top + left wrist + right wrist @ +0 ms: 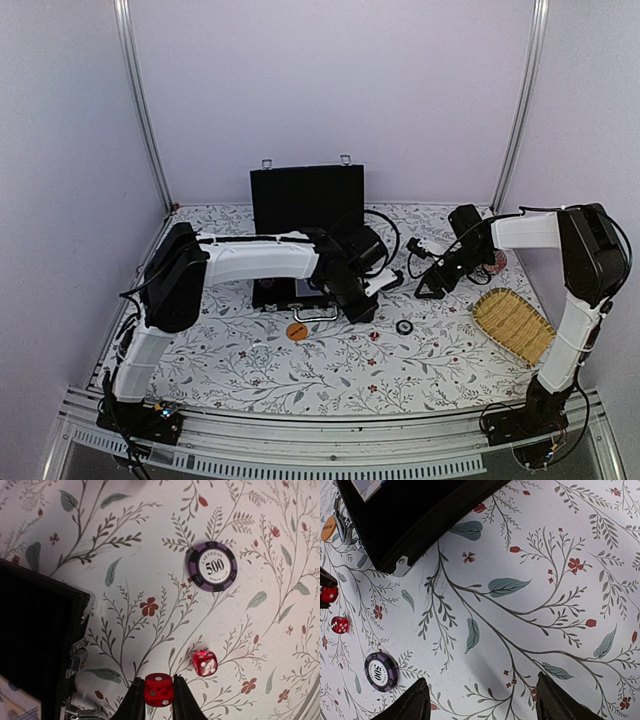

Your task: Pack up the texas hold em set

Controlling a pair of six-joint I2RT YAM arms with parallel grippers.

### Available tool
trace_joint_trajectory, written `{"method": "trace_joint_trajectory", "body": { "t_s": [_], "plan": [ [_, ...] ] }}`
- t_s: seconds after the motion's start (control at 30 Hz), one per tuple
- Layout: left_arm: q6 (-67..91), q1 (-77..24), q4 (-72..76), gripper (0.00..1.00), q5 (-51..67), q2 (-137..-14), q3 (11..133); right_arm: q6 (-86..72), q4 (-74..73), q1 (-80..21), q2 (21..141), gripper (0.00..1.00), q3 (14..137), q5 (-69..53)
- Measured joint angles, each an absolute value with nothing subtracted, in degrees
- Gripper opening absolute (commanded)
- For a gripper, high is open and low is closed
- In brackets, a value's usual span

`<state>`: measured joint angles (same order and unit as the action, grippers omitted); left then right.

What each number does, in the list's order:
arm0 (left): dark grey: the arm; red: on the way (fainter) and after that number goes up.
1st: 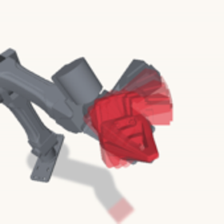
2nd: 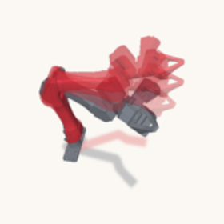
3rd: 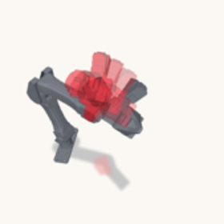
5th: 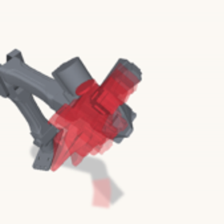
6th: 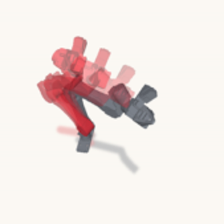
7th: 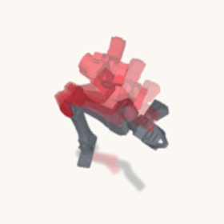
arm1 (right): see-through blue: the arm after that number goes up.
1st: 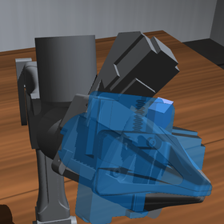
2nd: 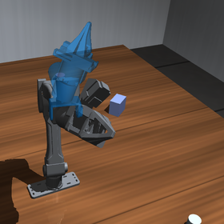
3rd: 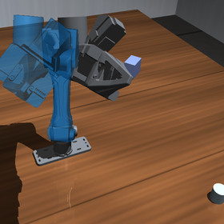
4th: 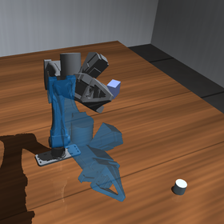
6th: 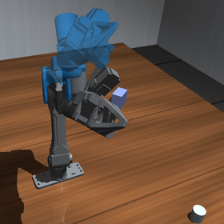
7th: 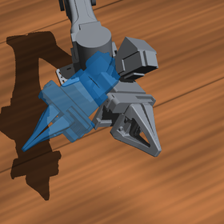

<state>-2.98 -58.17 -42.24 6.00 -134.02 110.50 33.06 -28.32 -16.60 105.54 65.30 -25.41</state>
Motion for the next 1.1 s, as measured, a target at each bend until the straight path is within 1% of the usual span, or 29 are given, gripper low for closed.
{"method": "trace_joint_trajectory", "body": {
  "t_s": [0.2, 0.4, 0.67, 1.1],
  "plan": [
    [1.7, -55.9, -42.4, 0.15, 3.5, -128.4, 111.2, 33.1, -28.3, -16.6, 105.6, 0.73, 65.3, -25.4],
    [8.6, -50.6, -42.8, 0.15, -1.7, -128.0, 112.4, 33.1, -28.4, -16.6, 105.8, 0.73, 65.3, -25.4],
    [16.4, -44.6, -44.4, 0.16, -8.5, -130.7, 112.4, 33.2, -28.7, -16.6, 105.8, 0.73, 65.3, -25.7],
    [23.9, -41.5, -46.2, 0.18, -11.4, -136.7, 114.8, 33.3, -29.1, -16.6, 106.5, 0.73, 66.0, -25.9]
  ]
}}
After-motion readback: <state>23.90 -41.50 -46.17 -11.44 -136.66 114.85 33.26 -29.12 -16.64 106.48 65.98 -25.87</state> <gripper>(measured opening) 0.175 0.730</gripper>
